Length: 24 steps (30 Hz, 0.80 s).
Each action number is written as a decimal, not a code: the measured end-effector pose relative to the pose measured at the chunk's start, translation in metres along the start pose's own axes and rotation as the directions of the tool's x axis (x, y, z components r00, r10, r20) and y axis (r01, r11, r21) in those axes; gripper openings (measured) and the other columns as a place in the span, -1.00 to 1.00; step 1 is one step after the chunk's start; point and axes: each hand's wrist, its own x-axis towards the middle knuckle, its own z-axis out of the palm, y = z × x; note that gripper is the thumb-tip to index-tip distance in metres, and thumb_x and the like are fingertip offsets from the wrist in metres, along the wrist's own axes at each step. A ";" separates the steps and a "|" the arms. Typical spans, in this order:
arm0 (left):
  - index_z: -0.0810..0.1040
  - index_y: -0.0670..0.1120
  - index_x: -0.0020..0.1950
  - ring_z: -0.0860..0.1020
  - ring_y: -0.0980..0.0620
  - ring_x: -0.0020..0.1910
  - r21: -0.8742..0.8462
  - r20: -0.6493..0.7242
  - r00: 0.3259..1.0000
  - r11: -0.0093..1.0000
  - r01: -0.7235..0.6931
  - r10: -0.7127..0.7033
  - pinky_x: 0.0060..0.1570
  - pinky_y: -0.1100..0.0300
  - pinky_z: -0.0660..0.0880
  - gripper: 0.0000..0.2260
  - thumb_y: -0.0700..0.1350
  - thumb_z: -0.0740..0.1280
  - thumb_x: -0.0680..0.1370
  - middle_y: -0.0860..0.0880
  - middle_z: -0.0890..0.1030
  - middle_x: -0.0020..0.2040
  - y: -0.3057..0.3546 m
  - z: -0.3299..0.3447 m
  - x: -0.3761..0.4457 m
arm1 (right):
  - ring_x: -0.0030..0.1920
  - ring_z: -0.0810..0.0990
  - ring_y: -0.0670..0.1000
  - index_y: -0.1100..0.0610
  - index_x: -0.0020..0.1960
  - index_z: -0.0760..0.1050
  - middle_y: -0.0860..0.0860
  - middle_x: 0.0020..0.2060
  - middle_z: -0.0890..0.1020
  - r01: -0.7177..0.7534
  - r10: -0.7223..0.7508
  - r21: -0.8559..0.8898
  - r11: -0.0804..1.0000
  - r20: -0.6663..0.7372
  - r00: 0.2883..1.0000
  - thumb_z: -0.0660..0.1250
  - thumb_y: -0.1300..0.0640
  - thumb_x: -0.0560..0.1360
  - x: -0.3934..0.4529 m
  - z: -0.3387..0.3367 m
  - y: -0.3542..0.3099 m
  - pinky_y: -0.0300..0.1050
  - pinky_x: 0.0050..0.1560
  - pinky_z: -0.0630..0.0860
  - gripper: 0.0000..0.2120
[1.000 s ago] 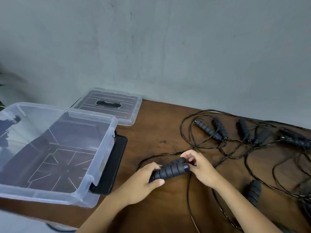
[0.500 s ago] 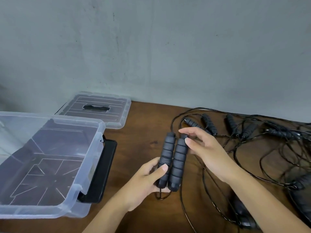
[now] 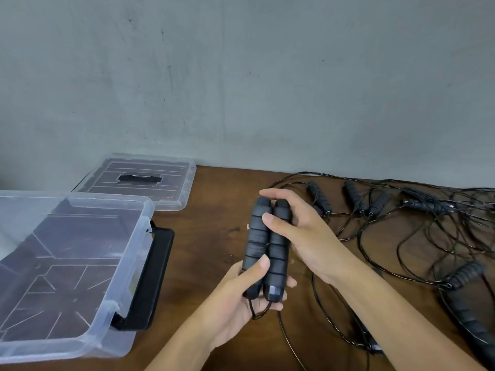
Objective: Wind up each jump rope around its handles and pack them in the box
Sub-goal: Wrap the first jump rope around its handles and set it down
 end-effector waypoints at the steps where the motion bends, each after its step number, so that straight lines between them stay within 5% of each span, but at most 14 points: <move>1: 0.62 -0.18 0.33 0.60 -0.15 -0.05 0.006 0.045 0.999 1.000 0.015 -0.016 -0.01 0.03 0.62 -0.46 0.17 0.52 0.52 -0.30 0.64 0.12 0.000 -0.001 0.000 | 0.25 0.62 -0.01 -0.15 0.31 0.52 -0.07 0.23 0.61 0.001 -0.001 -0.002 1.000 0.005 1.000 0.41 0.13 0.59 0.001 0.001 0.000 0.13 0.34 0.53 -0.66; 6: 0.70 -0.20 0.19 0.59 -0.11 -0.18 0.067 0.048 0.998 0.997 0.047 -0.051 -0.15 0.06 0.61 -0.64 -0.02 0.56 0.48 -0.19 0.60 -0.03 0.000 -0.002 -0.004 | 0.25 0.62 -0.06 -0.17 0.35 0.48 -0.08 0.22 0.62 -0.005 0.005 -0.011 1.000 0.023 1.000 0.43 0.09 0.57 0.003 0.005 0.000 0.09 0.36 0.52 -0.61; 9: 0.66 -0.22 0.18 0.57 -0.11 -0.31 0.066 -0.033 0.998 0.996 0.057 -0.055 -0.34 0.12 0.55 -0.61 -0.01 0.56 0.47 -0.19 0.60 -0.06 0.001 -0.002 -0.009 | 0.30 0.58 -0.09 -0.22 0.43 0.38 -0.12 0.26 0.61 -0.079 0.074 0.074 0.994 0.067 0.995 0.42 -0.14 0.54 -0.001 0.009 0.009 0.04 0.37 0.48 -0.51; 12: 0.51 -0.23 0.27 0.50 -0.08 -0.44 0.100 -0.076 0.996 0.994 0.045 -0.037 -0.50 0.19 0.37 -0.46 0.07 0.54 0.46 -0.21 0.59 -0.09 0.007 -0.003 -0.015 | 0.11 0.60 -0.18 -0.17 0.45 0.36 -0.15 0.19 0.62 -0.183 0.162 0.108 0.977 0.173 0.971 0.20 -0.38 0.57 -0.016 0.015 0.026 -0.04 0.17 0.47 -0.47; 14: 0.48 -0.16 0.29 0.42 -0.06 -0.50 0.126 -0.085 0.996 0.992 0.029 -0.019 -0.50 0.19 0.22 -0.49 0.08 0.52 0.49 -0.25 0.58 -0.11 0.012 -0.005 -0.017 | 0.11 0.62 -0.14 -0.11 0.50 0.33 -0.03 0.22 0.61 -0.255 0.226 0.065 0.965 0.286 0.931 0.01 -0.39 0.61 -0.032 0.026 0.042 0.01 0.23 0.51 -0.42; 16: 0.51 -0.16 0.25 0.31 -0.02 -0.52 0.109 -0.090 0.996 0.994 -0.002 0.012 -0.47 0.15 0.12 -0.51 0.06 0.55 0.46 -0.25 0.56 -0.16 0.017 -0.007 -0.018 | 0.39 0.52 0.07 -0.14 0.60 0.19 0.27 0.42 0.44 -0.248 0.218 0.029 0.968 0.384 0.897 0.06 -0.53 0.51 -0.047 0.040 0.044 0.16 0.49 0.34 -0.22; 17: 0.54 -0.20 0.21 0.27 0.01 -0.53 0.085 -0.089 0.996 0.996 -0.020 0.027 -0.49 0.17 0.13 -0.52 0.03 0.57 0.43 -0.23 0.54 -0.19 0.018 -0.007 -0.018 | 0.46 0.44 0.15 -0.08 0.64 0.10 0.34 0.48 0.34 -0.254 0.194 0.093 0.963 0.419 0.887 0.22 -0.62 0.34 -0.055 0.040 0.047 0.17 0.54 0.27 0.04; 18: 0.55 -0.23 0.17 0.26 0.04 -0.56 0.058 -0.092 0.995 0.998 -0.023 0.029 -0.54 0.20 0.16 -0.53 -0.01 0.58 0.41 -0.22 0.51 -0.24 0.020 -0.004 -0.017 | 0.50 0.39 0.18 0.03 0.66 0.04 0.32 0.52 0.30 -0.258 0.175 0.147 0.955 0.424 0.889 0.36 -0.66 0.12 -0.060 0.036 0.052 0.15 0.56 0.24 0.33; 19: 0.54 -0.27 0.15 0.26 0.07 -0.60 0.034 -0.112 0.993 0.999 -0.024 0.028 -0.59 0.24 0.20 -0.55 -0.06 0.56 0.39 -0.21 0.48 -0.29 0.022 -0.002 -0.017 | 0.51 0.38 0.14 0.08 0.64 0.06 0.21 0.53 0.35 -0.277 0.188 0.159 0.947 0.424 0.886 0.41 -0.65 0.04 -0.059 0.036 0.050 0.12 0.56 0.24 0.41; 22: 0.51 -0.26 0.19 0.25 0.11 -0.63 -0.006 -0.131 0.991 1.000 -0.019 0.018 -0.60 0.28 0.23 -0.57 -0.06 0.49 0.44 -0.15 0.49 -0.34 0.024 -0.001 -0.017 | 0.43 0.43 -0.21 0.05 0.61 0.16 -0.11 0.40 0.51 -0.238 0.205 0.009 0.971 0.473 0.857 0.11 -0.41 0.51 -0.057 0.038 0.041 -0.19 0.48 0.32 -0.18; 24: 0.60 -0.17 0.15 0.23 0.10 -0.58 -0.007 -0.119 0.992 1.000 -0.029 0.028 -0.50 0.24 0.16 -0.60 0.02 0.55 0.43 -0.17 0.51 -0.23 0.025 -0.004 -0.017 | 0.32 0.52 -0.23 0.14 0.53 0.31 -0.13 0.29 0.56 -0.254 0.247 -0.051 0.966 0.478 0.843 0.13 -0.19 0.60 -0.064 0.031 0.051 -0.28 0.36 0.40 -0.39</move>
